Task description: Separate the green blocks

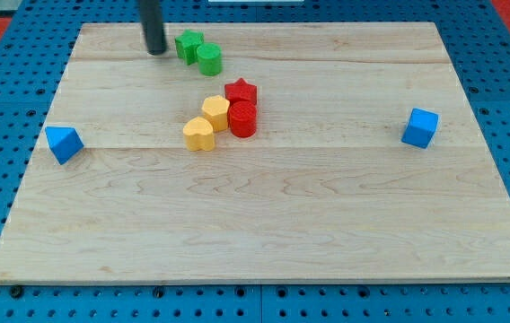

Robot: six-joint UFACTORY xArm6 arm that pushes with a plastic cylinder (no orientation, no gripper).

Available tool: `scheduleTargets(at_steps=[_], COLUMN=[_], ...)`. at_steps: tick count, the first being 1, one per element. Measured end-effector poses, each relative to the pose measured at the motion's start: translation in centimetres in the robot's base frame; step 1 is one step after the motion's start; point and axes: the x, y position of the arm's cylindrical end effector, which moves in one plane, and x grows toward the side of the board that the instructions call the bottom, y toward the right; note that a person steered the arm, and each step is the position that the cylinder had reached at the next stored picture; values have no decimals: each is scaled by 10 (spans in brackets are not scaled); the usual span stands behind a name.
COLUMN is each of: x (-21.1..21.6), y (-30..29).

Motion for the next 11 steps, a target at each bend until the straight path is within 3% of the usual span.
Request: scheduleTargets(at_steps=[1,2,4,5,6,7,8,9,10,11], x=[-22,45,75,84,71,63,119,136,72,-16], y=[46,91,106,184,212,199,275,351,337,275])
